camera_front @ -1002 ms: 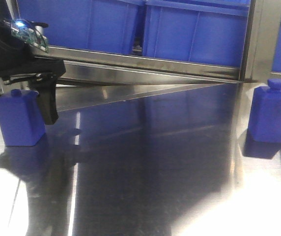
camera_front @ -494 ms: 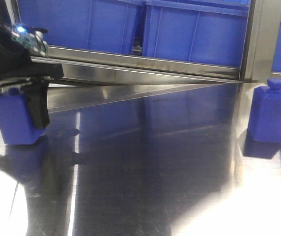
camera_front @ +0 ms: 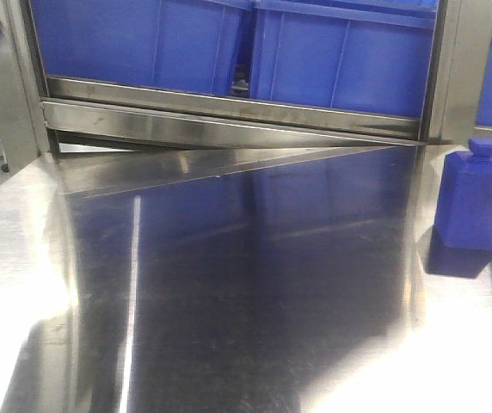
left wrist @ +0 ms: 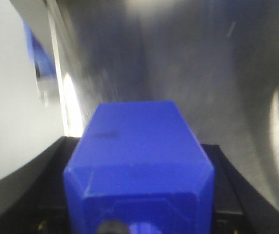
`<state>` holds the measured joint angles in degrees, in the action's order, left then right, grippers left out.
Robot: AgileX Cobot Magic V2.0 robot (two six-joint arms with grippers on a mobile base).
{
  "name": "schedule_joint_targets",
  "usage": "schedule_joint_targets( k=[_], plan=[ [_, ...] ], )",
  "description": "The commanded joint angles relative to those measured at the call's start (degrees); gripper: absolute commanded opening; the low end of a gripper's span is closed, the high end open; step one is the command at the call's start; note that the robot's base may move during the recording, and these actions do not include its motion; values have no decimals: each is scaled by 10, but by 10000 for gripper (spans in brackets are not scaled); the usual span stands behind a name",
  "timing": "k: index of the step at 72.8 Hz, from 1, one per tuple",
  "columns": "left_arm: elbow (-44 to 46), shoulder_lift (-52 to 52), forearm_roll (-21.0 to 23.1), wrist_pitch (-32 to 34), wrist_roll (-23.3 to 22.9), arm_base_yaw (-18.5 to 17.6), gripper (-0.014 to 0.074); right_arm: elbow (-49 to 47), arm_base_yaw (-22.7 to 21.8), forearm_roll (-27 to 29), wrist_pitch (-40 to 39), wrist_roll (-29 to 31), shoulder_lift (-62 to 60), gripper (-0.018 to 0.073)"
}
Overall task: Pick and sort blue part to right shelf
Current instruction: 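Lower the right gripper over the other blue bottle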
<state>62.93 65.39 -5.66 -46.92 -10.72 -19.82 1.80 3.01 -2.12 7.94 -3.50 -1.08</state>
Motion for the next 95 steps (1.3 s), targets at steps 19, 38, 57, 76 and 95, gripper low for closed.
schedule_joint_targets(
  k=[19,38,57,76,95],
  plan=[
    [-205,-351,-10,273,-2,-5,335,-25,-4,21,-83,3,-7,36],
    [-333,-553,-12,297,-2,-5,335,-133,-4,43,-11,3,7,36],
    [-351,-576,-12,299,-2,-5,335,-319,2,77,71,3,141,354],
    [-351,-576,-12,313,-2,-5,335,-494,54,102,245,17,339,592],
    [-351,-576,-12,314,-2,-5,335,-644,84,102,418,48,556,592]
  ],
)
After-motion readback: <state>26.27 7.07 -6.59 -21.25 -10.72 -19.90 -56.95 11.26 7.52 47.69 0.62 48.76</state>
